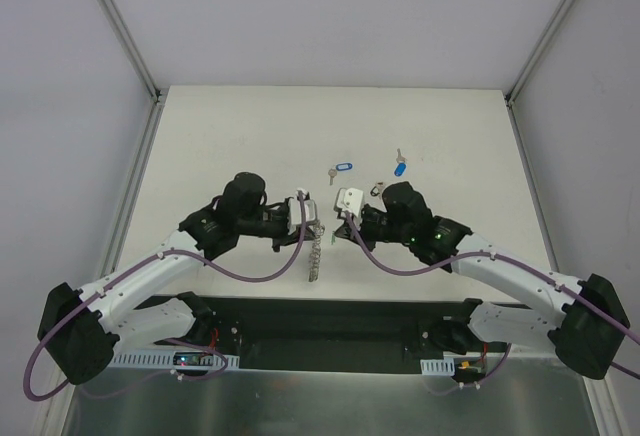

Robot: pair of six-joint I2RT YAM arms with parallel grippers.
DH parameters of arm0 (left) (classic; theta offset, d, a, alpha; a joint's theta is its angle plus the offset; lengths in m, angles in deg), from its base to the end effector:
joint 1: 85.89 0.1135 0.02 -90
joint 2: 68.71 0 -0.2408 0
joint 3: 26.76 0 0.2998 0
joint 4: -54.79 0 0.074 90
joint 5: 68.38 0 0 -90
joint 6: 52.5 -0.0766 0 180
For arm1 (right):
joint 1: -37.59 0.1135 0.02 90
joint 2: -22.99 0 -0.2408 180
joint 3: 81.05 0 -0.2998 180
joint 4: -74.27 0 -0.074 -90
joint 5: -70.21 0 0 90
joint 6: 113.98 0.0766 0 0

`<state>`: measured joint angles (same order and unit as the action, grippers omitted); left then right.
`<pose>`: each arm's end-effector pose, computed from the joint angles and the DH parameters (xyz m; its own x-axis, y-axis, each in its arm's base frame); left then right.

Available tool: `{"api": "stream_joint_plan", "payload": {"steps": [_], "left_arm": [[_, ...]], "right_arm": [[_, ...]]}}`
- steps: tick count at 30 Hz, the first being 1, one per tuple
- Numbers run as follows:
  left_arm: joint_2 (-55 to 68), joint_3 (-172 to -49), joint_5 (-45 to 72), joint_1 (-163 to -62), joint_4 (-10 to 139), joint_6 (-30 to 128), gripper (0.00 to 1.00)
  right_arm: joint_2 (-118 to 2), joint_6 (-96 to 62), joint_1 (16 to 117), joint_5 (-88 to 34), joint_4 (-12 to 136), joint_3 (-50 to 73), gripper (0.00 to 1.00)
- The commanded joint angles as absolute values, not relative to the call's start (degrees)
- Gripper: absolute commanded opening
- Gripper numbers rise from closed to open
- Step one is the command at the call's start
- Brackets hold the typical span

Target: Put the keys on the keyring

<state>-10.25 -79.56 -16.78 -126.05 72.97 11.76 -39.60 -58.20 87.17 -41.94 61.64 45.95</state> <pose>0.2100 -0.2395 0.2350 0.1298 0.3358 -0.9329 0.9805 0.0962 0.1711 0.1978 0.2768 0.2225 0.3211 -0.4263 -0.8457 -0.9081 0.1149 -0.4027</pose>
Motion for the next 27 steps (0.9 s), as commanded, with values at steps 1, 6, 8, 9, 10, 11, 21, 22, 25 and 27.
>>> {"api": "stream_joint_plan", "payload": {"steps": [1, 6, 8, 9, 10, 11, 21, 22, 25, 27], "left_arm": [[-10.87, -80.31, -17.15, -127.10, 71.78, 10.17, 0.00], [-9.65, -80.40, -17.23, -128.07, 71.96, 10.52, 0.00], [-9.12, -80.66, -17.58, -128.51, 72.13, 10.61, 0.00], [-8.68, -80.75, -17.58, -128.60, 72.22, 10.61, 0.00], [-8.42, -80.84, -17.58, -128.60, 72.40, 10.69, 0.00], [-8.33, -80.84, -17.76, -128.77, 72.40, 10.69, 0.00], [-7.71, -81.02, -17.67, -129.13, 72.49, 10.69, 0.00], [-7.71, -81.02, -17.67, -129.13, 72.49, 10.69, 0.00], [-7.89, -81.10, -17.50, -129.13, 72.49, 10.69, 0.00], [-7.89, -81.02, -17.50, -129.22, 72.40, 10.69, 0.00]], "right_arm": [[-40.21, -59.59, 86.99, -46.76, 67.02, 45.12, 0.01], [-37.40, -58.26, 88.74, -45.81, 74.05, 48.90, 0.01], [-36.69, -59.13, 90.67, -42.38, 74.76, 49.96, 0.01], [-36.26, -59.32, 91.20, -41.77, 74.85, 50.05, 0.01], [-36.16, -59.49, 91.90, -41.32, 75.03, 50.14, 0.01], [-36.08, -59.49, 91.99, -41.23, 75.20, 50.49, 0.01], [-36.25, -60.37, 92.96, -40.18, 72.66, 49.70, 0.01], [-36.51, -60.72, 93.14, -40.18, 71.44, 49.00, 0.01], [-37.30, -61.42, 93.14, -41.14, 69.41, 48.12, 0.01], [-37.57, -61.60, 93.31, -41.41, 68.79, 47.77, 0.02]]}}
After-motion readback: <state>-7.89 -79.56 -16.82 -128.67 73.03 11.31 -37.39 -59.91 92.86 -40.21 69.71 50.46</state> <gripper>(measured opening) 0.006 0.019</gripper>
